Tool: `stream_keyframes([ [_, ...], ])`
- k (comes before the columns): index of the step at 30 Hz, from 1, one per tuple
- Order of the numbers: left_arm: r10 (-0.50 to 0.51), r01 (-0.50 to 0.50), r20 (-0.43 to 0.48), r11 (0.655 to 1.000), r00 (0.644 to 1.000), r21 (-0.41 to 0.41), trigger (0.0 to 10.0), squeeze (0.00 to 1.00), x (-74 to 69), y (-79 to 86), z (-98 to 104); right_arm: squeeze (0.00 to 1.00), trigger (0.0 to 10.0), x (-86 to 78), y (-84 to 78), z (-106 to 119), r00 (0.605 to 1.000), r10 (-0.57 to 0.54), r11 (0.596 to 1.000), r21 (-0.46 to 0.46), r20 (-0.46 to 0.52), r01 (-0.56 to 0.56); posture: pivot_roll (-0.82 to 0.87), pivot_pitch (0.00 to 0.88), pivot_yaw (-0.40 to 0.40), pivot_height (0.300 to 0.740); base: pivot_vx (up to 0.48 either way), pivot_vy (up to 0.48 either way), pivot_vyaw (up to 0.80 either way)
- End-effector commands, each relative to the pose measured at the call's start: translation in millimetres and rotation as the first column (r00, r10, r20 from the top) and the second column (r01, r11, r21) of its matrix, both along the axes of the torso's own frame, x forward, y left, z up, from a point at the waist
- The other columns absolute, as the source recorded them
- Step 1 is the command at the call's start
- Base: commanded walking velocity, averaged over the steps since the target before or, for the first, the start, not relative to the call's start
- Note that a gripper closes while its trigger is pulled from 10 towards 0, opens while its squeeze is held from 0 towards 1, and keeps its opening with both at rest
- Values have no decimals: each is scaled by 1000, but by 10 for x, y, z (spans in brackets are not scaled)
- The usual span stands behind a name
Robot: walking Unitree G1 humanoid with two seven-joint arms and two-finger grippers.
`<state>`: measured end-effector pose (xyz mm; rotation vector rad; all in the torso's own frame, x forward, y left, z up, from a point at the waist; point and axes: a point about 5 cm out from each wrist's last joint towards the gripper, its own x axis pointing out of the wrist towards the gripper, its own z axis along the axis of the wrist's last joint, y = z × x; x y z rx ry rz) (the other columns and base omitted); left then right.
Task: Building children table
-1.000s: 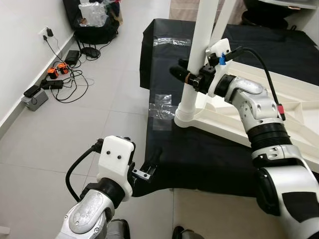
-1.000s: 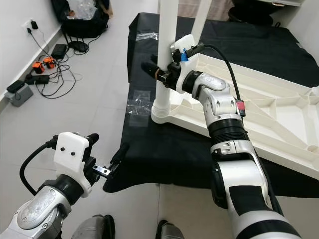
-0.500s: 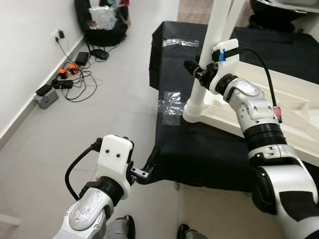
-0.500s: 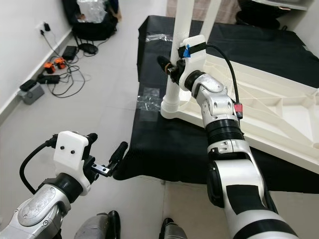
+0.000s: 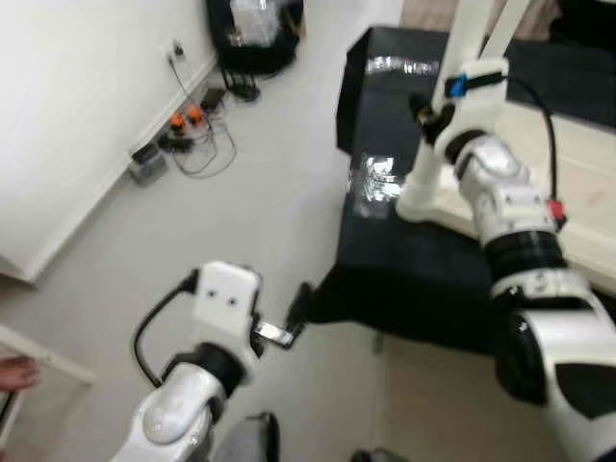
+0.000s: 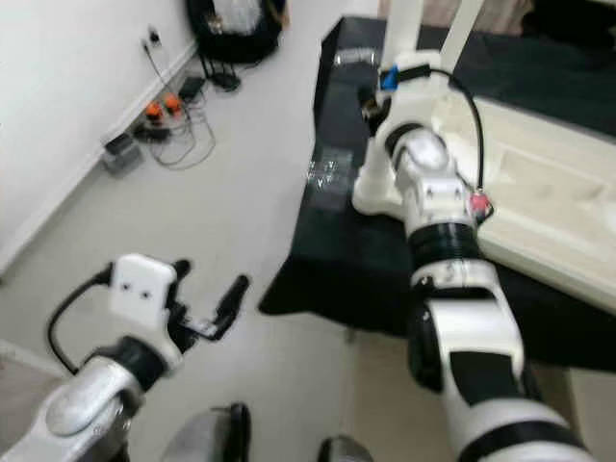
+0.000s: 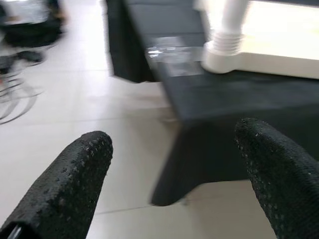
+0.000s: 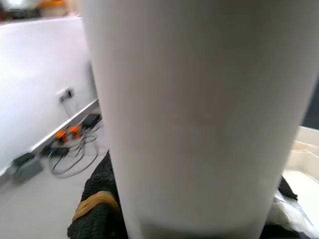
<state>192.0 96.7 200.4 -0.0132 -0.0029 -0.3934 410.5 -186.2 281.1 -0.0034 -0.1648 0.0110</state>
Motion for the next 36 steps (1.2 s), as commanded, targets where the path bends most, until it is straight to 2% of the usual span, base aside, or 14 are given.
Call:
stream_keyframes([
  [1,-7,7,-12,1000,1000,4,10000,0,-5,-6,-22,0,10000,1,-32,-380,989,-43,998,38,-143,49,81,291,-35,740,0,0,0],
  [7,-8,8,-11,1000,1000,2,10000,0,-4,-6,-22,0,10000,7,-21,-367,987,-93,992,77,-131,104,81,291,-35,740,0,0,0],
  [13,-8,8,-12,1000,1000,4,10000,0,-7,-2,-19,0,10000,8,-16,-351,983,-134,987,76,-126,145,85,298,-36,740,0,0,0],
  [18,-12,12,-13,1000,1000,4,10000,0,-15,-9,-20,0,10000,-30,-70,-393,953,-270,959,54,-134,279,84,295,-35,740,0,0,0],
  [23,-14,14,-13,1000,1000,3,10000,0,-14,-11,-20,0,10000,-56,-45,-405,939,-320,943,50,-125,328,84,295,-35,740,0,0,0],
  [25,-17,17,-12,1000,1000,2,10000,0,-17,-16,-21,0,10000,-88,30,-426,923,-365,926,56,-122,373,83,285,-37,740,0,0,0],
  [27,-17,17,-12,1000,1000,2,10000,0,-17,-16,-21,0,10000,-88,30,-426,923,-365,926,56,-122,373,83,285,-37,740,0,0,0],
  [29,-19,19,-13,1000,1000,2,10000,0,-20,-22,-26,0,10000,-124,126,-460,906,-404,909,58,-126,413,82,277,-37,740,0,0,0],
  [36,-21,21,-14,1000,1000,1,10000,0,-29,-33,-34,0,10000,-166,345,-506,894,-423,896,74,-150,437,83,265,-42,740,0,0,0],
])
